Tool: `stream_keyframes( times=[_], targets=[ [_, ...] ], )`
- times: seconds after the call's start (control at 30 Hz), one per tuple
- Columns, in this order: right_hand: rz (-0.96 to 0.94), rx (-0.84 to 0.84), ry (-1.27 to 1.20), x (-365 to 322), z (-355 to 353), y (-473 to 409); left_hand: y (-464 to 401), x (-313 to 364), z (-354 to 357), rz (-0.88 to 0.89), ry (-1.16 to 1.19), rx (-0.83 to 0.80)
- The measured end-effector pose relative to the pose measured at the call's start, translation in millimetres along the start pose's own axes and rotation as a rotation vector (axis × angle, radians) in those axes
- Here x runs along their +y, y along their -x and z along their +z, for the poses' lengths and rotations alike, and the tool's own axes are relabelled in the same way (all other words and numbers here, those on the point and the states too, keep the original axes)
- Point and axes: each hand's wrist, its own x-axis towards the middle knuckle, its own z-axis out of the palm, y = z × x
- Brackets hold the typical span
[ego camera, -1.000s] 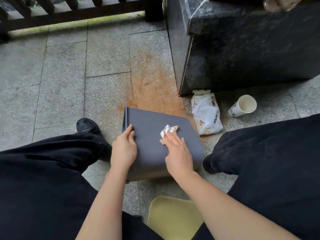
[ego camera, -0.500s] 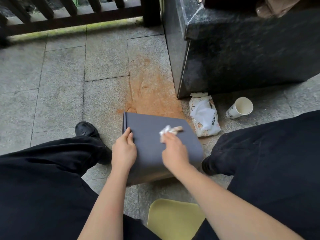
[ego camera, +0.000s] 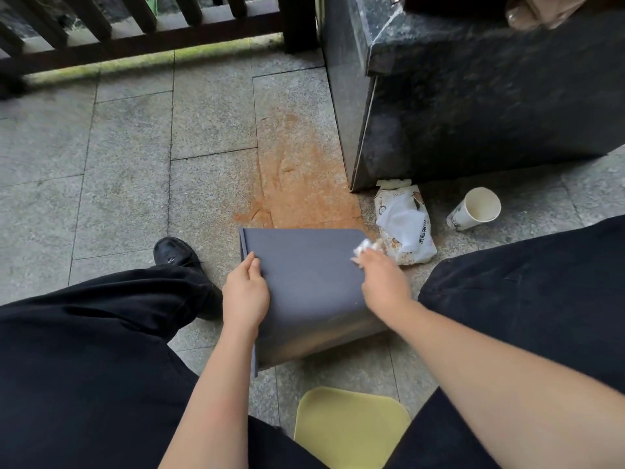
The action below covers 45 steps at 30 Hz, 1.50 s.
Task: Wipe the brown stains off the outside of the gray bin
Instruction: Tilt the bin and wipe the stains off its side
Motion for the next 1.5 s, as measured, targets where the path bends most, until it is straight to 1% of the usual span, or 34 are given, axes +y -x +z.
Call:
stream_keyframes(
  times=[0.07,0.17,0.23,0.3,0.4,0.47,0.53,0.6,0.67,0.73,0.8,0.87,0.93,1.0,1.03,1.07,1.13,1.2,1.23,1.3,1.37,1.4,1.5],
  targets=[
    [0.079,-0.051,0.018,11,-2,-12,-1,1,1,-0.001,0.018,0.003],
    [0.153,-0.092,-0.027,0,-3,-21,1,0,0,0.009,0.003,0.012],
    [0.134,-0.160,-0.105,-22,-2,-19,3,2,0,0.052,-0.010,0.007],
    [-0.016,-0.221,-0.238,-52,2,-10,3,5,1,0.116,-0.030,-0.016],
    [-0.363,-0.224,-0.502,-92,15,7,4,5,3,0.209,-0.080,-0.031],
    [-0.496,-0.182,-0.499,-97,23,5,6,4,4,0.225,-0.108,-0.005],
    [-0.552,-0.131,-0.420,-85,27,-11,7,1,3,0.233,-0.135,0.006],
    [-0.459,-0.141,-0.382,-67,29,-34,8,-1,2,0.254,-0.164,-0.001],
    [-0.285,-0.143,-0.321,-46,28,-58,9,-3,2,0.258,-0.184,-0.003],
    [-0.116,-0.154,-0.169,-17,24,-79,10,-4,2,0.250,-0.192,0.004],
    [0.019,-0.219,-0.030,16,22,-89,7,-5,2,0.266,-0.204,0.013],
    [0.120,-0.248,-0.036,37,22,-90,2,-3,2,0.280,-0.216,0.009],
    [0.174,-0.207,-0.115,35,22,-87,1,0,3,0.294,-0.216,-0.013],
    [0.172,-0.147,-0.196,12,21,-80,3,3,6,0.296,-0.197,-0.027],
    [0.136,-0.121,-0.258,-5,21,-74,5,4,8,0.283,-0.187,-0.026],
    [0.070,-0.099,-0.333,-24,20,-66,7,4,9,0.262,-0.179,-0.019],
    [-0.137,-0.065,-0.455,-63,18,-42,8,4,8,0.210,-0.165,0.007],
    [-0.330,-0.074,-0.522,-91,20,-12,7,2,6,0.166,-0.156,0.027],
    [-0.401,-0.082,-0.534,-100,22,4,6,1,4,0.147,-0.145,0.031],
    [-0.478,-0.081,-0.530,-104,25,33,5,1,3,0.122,-0.096,0.034],
    [-0.492,-0.051,-0.472,-90,25,53,5,0,3,0.112,-0.040,0.035],
    [-0.467,-0.050,-0.446,-79,23,57,6,0,3,0.107,-0.012,0.034],
    [-0.261,-0.078,-0.387,-44,11,54,11,-6,-1,0.050,0.066,0.053]
  ],
)
